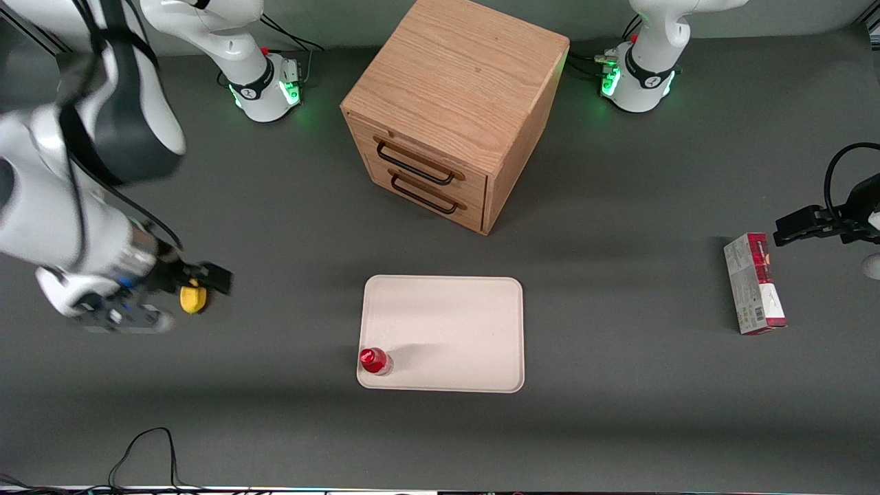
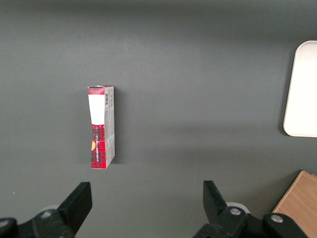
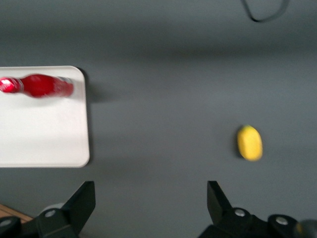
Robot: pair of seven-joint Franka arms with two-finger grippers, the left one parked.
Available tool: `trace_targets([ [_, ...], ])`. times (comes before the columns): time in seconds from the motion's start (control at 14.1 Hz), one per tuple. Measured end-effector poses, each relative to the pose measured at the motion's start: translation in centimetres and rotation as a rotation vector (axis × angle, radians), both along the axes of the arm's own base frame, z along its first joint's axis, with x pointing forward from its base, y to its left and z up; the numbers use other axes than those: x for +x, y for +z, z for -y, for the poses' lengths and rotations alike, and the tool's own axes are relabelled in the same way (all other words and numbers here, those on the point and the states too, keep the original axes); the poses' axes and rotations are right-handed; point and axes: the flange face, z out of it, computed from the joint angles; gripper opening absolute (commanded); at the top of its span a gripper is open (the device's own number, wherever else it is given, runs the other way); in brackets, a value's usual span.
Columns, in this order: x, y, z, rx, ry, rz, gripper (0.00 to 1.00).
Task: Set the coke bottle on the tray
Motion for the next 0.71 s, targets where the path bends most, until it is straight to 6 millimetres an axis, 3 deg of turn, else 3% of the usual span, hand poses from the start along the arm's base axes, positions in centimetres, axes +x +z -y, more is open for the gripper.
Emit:
trace_targets([
  [0.35, -8.2, 3.9, 3.6, -0.005, -0.05, 0.012, 1.0],
  [0.5, -9.9, 4.3, 4.9, 0.017, -0.078, -0.001, 1.0],
  [0.71, -10.5, 4.5, 6.1, 0.026, -0.101, -0.006, 1.0],
])
